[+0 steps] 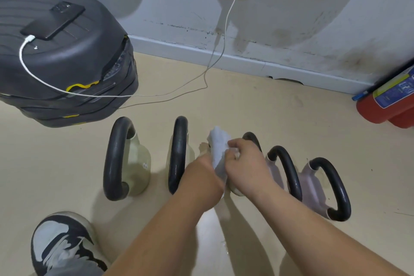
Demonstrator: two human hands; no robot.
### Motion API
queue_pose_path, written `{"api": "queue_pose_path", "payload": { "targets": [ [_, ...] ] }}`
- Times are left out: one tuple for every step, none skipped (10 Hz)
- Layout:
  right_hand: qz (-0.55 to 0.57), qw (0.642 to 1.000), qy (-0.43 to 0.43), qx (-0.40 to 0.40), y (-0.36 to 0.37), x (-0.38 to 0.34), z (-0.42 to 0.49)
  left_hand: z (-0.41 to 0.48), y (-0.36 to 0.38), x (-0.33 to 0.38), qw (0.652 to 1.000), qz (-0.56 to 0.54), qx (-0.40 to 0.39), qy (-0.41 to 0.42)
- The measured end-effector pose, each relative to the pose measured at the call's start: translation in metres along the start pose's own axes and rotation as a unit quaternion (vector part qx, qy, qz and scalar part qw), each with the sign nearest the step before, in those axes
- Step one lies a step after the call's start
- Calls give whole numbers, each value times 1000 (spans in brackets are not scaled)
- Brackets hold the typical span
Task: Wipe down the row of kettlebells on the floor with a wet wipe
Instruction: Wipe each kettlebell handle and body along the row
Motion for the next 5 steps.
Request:
{"api": "queue_pose_path", "payload": {
  "targets": [
    [-108,993,-32,-18,20,1,1,-5,12,-15,999,-39,-11,6],
    [-143,989,-17,-41,37,-6,6,-2,25,-28,999,-30,-10,12],
    [-156,987,1,-30,50,-12,5,4,48,-33,985,-168,-36,7],
    [-134,990,35,-25,55,-14,8,14,69,-43,960,-278,-2,-20],
    [-183,981,50,-49,58,-17,32,15,81,-41,937,-344,-24,-57]
  ]
}}
Point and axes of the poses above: each hand's wrist, its own z-axis towards the middle knuckle, its own y-axis out of the palm, x = y × z, the point moved 3 cm from there along z, towards the middle knuckle, and after that the axes turned 8 degrees about z, right-handed, at the moved point
